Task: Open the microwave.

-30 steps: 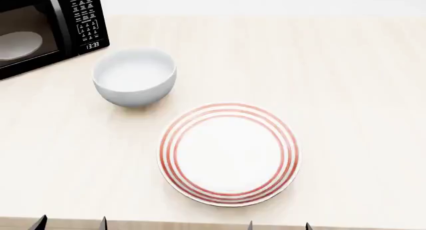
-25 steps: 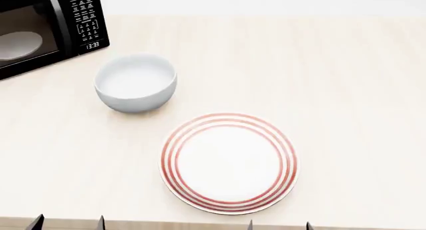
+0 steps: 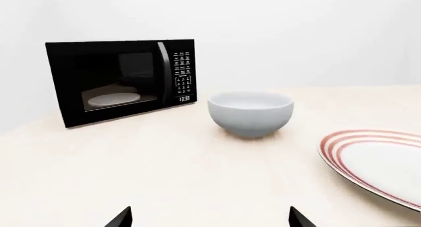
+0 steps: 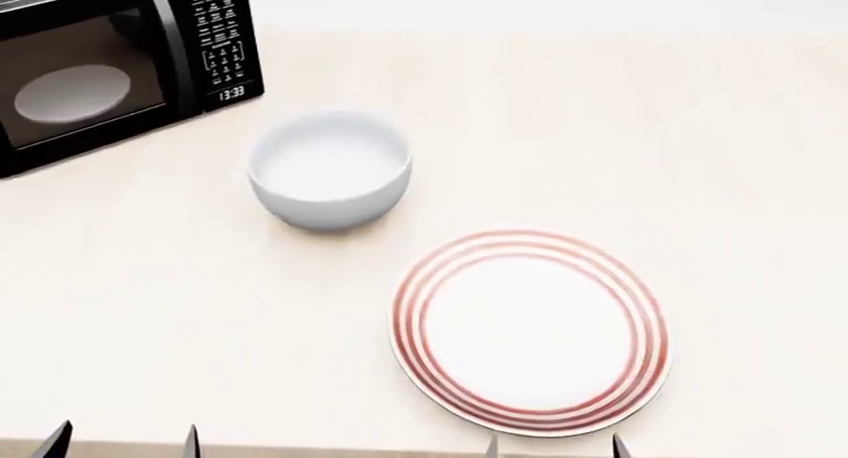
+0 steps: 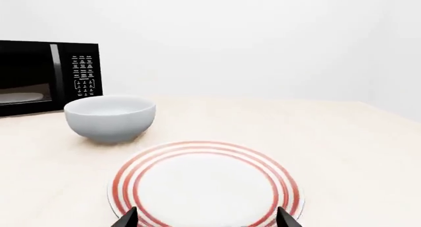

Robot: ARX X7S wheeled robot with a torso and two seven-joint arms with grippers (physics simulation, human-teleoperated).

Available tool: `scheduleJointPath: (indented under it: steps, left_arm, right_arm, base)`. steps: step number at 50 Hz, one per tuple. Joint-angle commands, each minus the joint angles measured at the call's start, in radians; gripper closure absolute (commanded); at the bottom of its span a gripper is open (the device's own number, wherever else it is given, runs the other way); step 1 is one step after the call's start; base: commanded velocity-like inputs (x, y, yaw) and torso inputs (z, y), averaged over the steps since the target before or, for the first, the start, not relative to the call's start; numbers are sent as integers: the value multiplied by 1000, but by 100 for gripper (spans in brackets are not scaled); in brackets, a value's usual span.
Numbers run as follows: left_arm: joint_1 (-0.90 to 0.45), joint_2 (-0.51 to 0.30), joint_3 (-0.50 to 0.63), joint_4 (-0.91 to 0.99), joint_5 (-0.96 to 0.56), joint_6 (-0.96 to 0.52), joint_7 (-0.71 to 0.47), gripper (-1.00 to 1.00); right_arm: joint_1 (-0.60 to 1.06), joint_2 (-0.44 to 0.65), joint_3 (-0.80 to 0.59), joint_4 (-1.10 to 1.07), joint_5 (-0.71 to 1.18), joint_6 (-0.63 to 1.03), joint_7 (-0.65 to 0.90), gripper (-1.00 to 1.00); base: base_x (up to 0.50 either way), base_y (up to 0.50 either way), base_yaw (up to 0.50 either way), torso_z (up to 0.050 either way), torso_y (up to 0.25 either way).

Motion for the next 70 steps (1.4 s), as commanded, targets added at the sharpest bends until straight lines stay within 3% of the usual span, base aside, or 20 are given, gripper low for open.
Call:
scheduleJointPath:
  steps: [1, 25, 70]
  left_arm:
    - [1, -20, 22, 3, -12, -2, -18, -100]
    - [-1, -49, 49, 6, -30, 0, -56, -100]
    - [-2, -86, 89, 5, -60, 4, -97, -100]
  right_arm:
    - [0, 17, -32, -4, 9, -3, 21, -100]
    - [15, 48, -65, 34, 34, -29, 41, -100]
    - [35, 80, -108, 77, 82, -69, 70, -100]
  base:
    - [39, 340, 0, 0, 0]
    - [76, 348, 0, 0, 0]
    - [273, 380, 0, 0, 0]
